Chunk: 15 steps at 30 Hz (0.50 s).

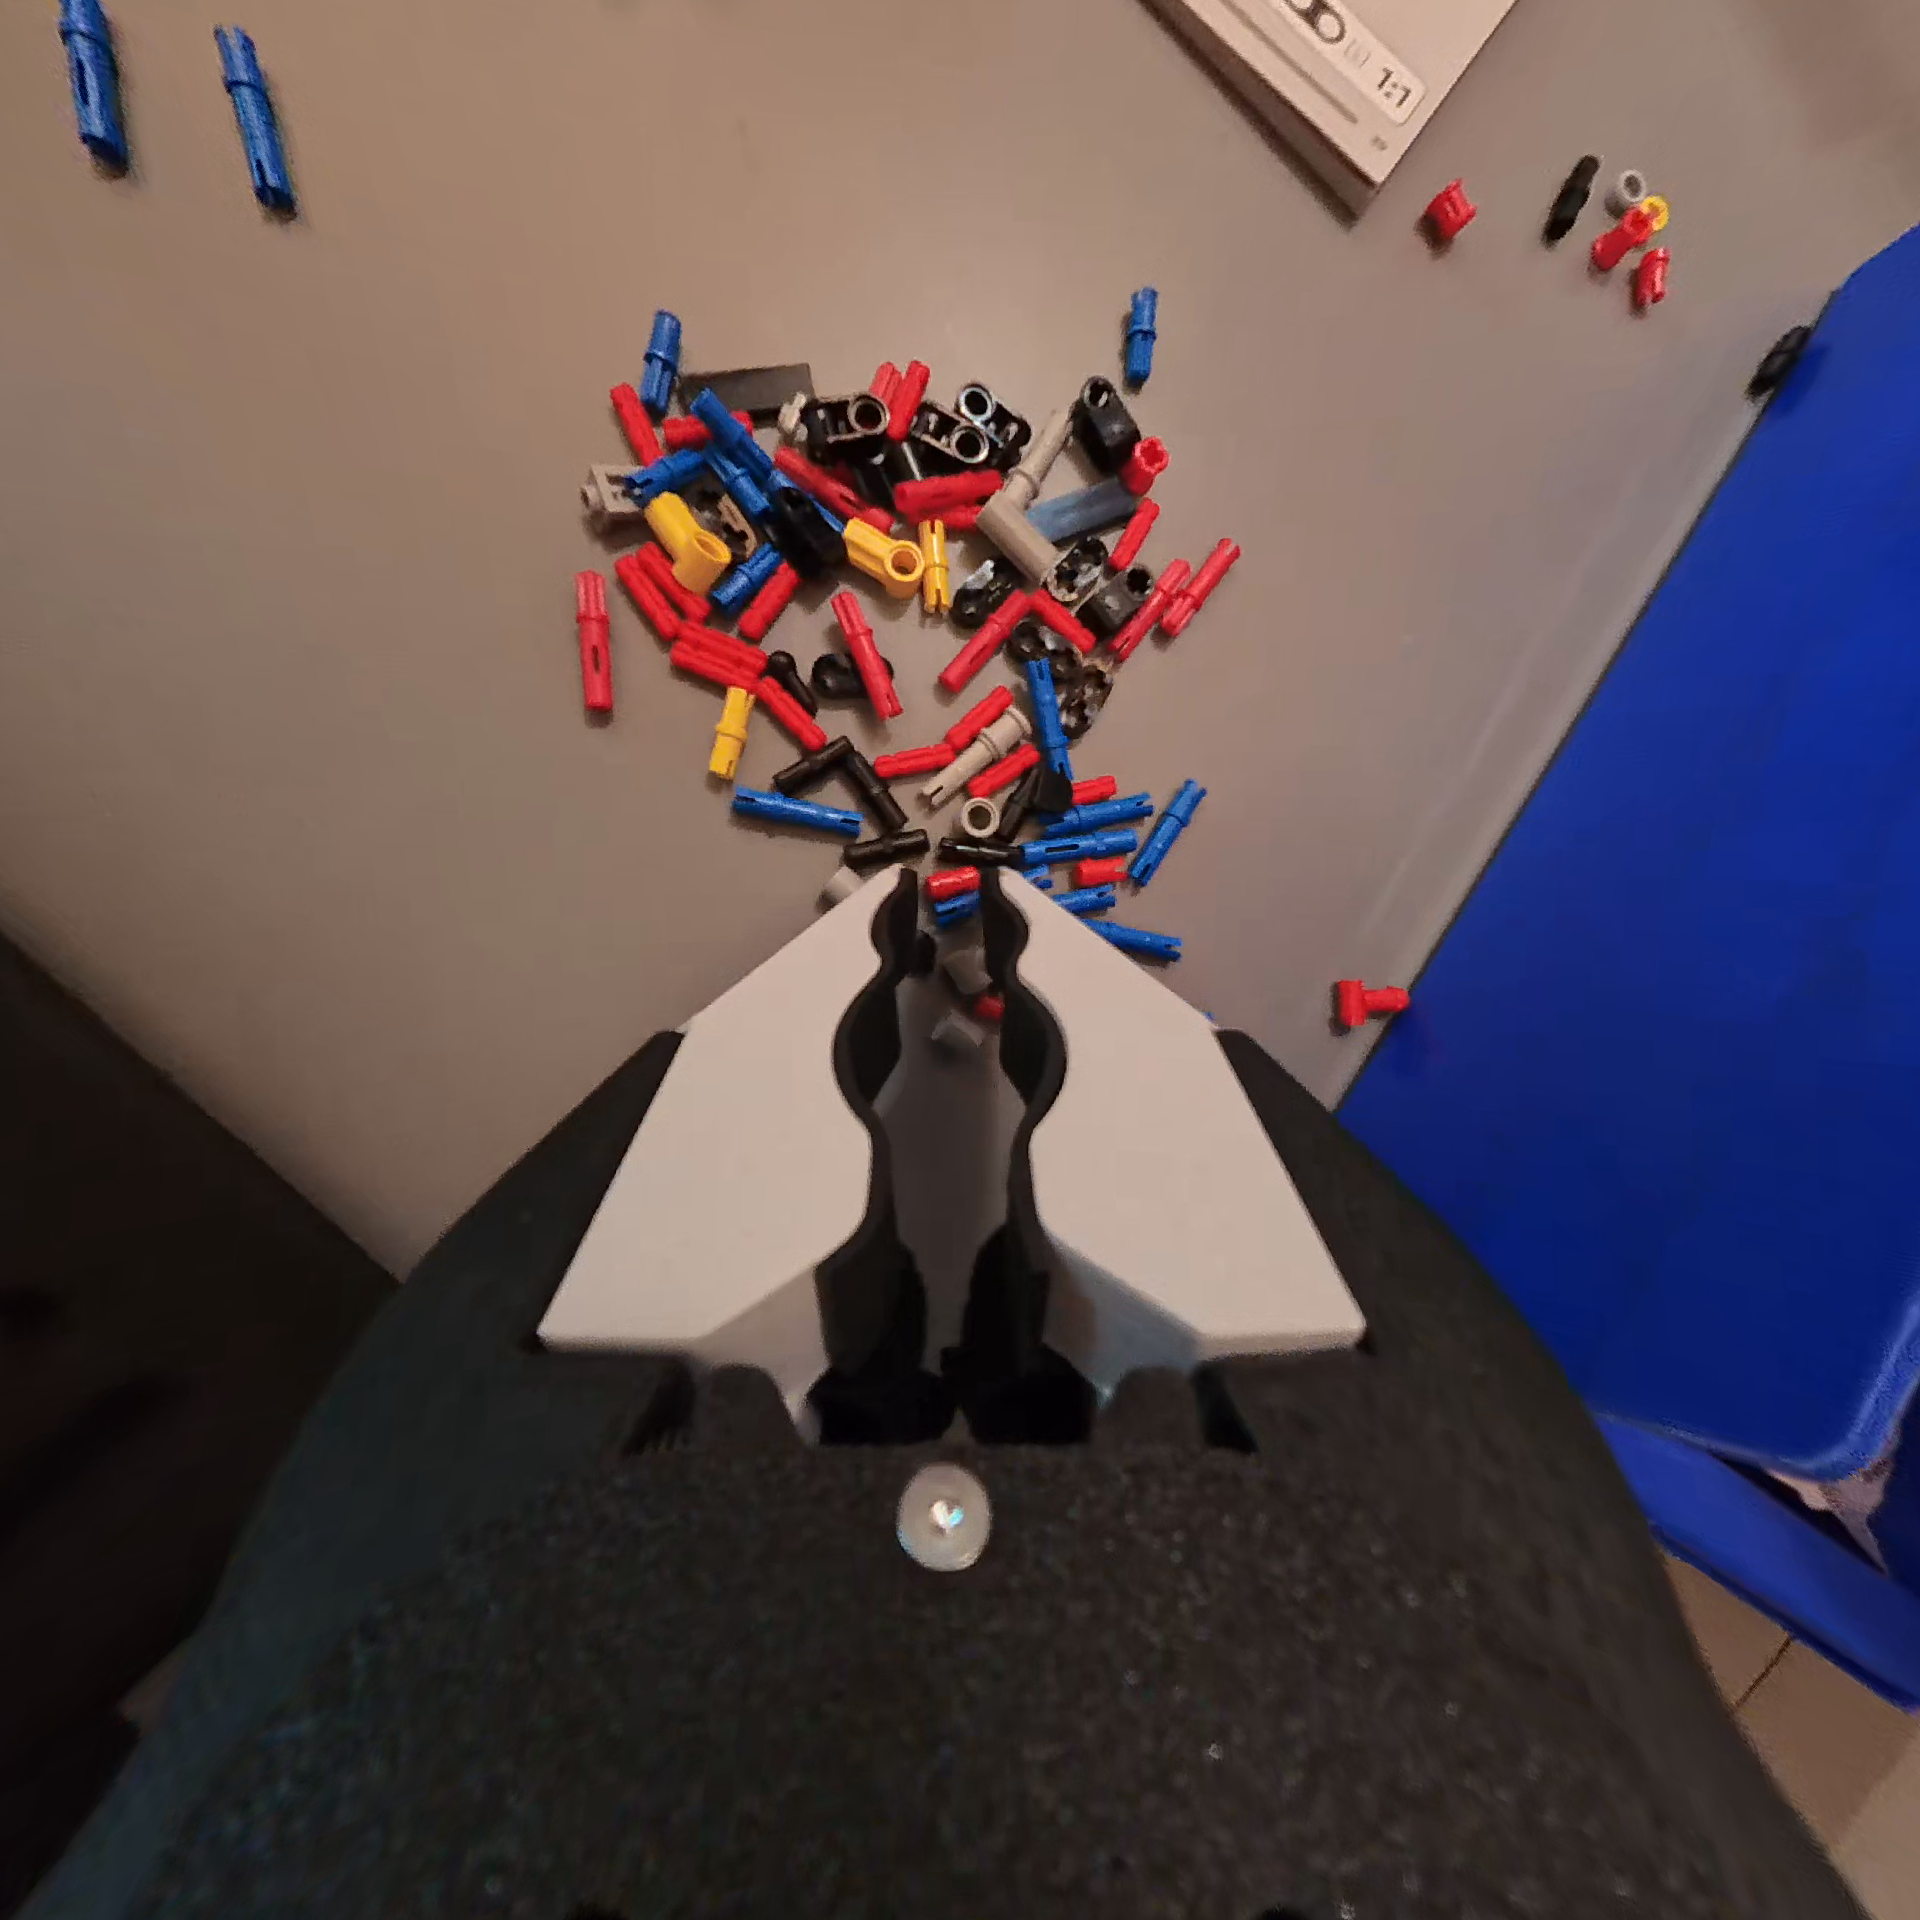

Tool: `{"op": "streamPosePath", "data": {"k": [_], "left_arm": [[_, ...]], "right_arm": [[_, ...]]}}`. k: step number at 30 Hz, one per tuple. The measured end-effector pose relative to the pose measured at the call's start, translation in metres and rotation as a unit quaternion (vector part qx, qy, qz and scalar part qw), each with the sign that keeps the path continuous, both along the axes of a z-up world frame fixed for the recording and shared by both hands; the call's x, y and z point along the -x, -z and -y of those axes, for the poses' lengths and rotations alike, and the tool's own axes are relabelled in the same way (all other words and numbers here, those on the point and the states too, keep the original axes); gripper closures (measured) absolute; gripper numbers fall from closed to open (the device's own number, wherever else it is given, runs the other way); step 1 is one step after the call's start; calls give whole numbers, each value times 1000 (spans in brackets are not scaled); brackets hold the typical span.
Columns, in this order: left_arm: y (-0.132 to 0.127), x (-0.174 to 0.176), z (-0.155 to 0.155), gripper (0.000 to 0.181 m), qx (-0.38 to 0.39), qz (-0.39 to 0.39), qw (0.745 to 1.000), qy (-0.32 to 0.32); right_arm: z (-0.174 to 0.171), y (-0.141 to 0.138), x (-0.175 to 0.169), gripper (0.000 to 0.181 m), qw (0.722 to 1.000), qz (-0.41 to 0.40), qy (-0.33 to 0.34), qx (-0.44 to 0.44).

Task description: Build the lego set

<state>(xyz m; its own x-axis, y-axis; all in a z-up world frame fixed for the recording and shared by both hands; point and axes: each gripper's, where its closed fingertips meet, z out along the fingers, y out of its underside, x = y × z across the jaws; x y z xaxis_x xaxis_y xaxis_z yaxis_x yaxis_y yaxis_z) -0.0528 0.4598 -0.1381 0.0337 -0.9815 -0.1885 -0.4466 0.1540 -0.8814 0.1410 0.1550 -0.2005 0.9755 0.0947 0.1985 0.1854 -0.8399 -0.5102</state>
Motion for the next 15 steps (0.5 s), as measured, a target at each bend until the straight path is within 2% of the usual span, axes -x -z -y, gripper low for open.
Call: {"op": "streamPosePath", "data": {"k": [15], "left_arm": [[1, 0, -1, 165, -2, -2, 1000, -1]], "right_arm": [[-2, 3, -1, 173, 1000, -18, -11, 16]]}}
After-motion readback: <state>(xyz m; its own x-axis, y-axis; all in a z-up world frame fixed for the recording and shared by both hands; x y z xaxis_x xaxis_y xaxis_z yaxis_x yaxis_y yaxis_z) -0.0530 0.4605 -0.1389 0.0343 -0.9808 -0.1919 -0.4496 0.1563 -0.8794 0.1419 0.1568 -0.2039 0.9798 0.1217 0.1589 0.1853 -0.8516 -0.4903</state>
